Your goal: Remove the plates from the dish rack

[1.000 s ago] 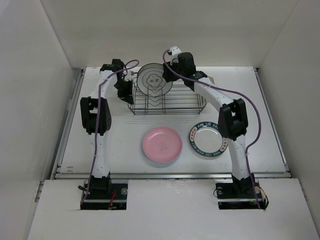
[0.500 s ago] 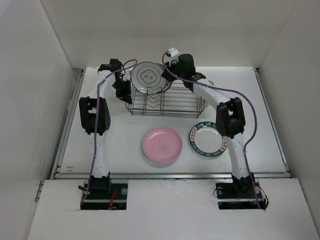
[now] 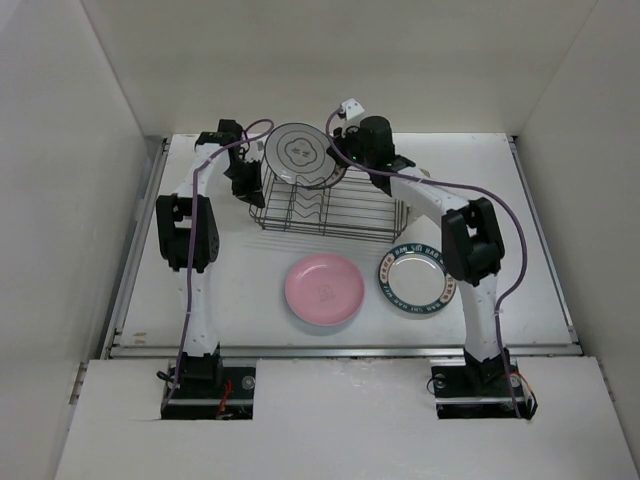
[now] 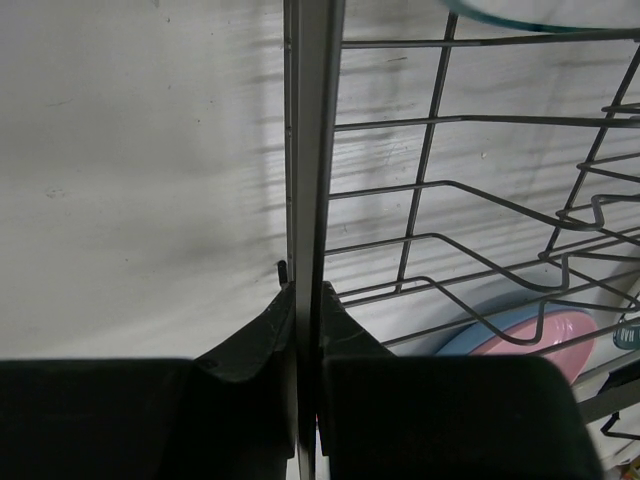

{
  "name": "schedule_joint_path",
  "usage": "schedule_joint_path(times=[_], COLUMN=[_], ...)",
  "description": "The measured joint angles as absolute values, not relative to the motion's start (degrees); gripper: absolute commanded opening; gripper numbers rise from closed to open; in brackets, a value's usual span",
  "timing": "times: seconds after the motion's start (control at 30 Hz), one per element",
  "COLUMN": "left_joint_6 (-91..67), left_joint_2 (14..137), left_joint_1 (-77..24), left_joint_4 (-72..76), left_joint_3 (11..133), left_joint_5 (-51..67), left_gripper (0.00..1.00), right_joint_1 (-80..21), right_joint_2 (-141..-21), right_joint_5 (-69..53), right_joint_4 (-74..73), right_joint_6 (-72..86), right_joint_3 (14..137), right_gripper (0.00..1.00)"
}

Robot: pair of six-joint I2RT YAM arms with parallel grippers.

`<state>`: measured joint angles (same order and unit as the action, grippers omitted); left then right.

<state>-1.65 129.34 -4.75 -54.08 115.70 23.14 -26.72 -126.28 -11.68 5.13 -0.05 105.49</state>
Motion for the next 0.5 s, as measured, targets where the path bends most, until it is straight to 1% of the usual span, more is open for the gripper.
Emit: schedule_joint_path(times=[0.13, 0.3, 0.5], left_joint_6=[-1.61, -2.02, -2.55], left_joint_2=[128.95, 128.84, 128.84], left_joint_1=[-4.73, -4.47, -4.23], left_joint_4=[-53.23, -53.15, -53.15], left_joint_3=[115.0, 114.83, 114.76], left_joint_5=[22.76, 23.18, 23.88], left_gripper=[0.0, 0.0, 0.0], right_joint_1=[-26.72, -26.65, -26.65], right_joint_2=[-119.09, -109.14, -103.77], right_joint_5=[-8.1, -5.48, -4.12], right_joint_4=[7.25, 9.13, 10.26], right_joint_6=[-0.1, 2.74, 5.43], right_joint_3=[99.35, 94.83, 92.75], right_gripper=[0.0, 0.0, 0.0])
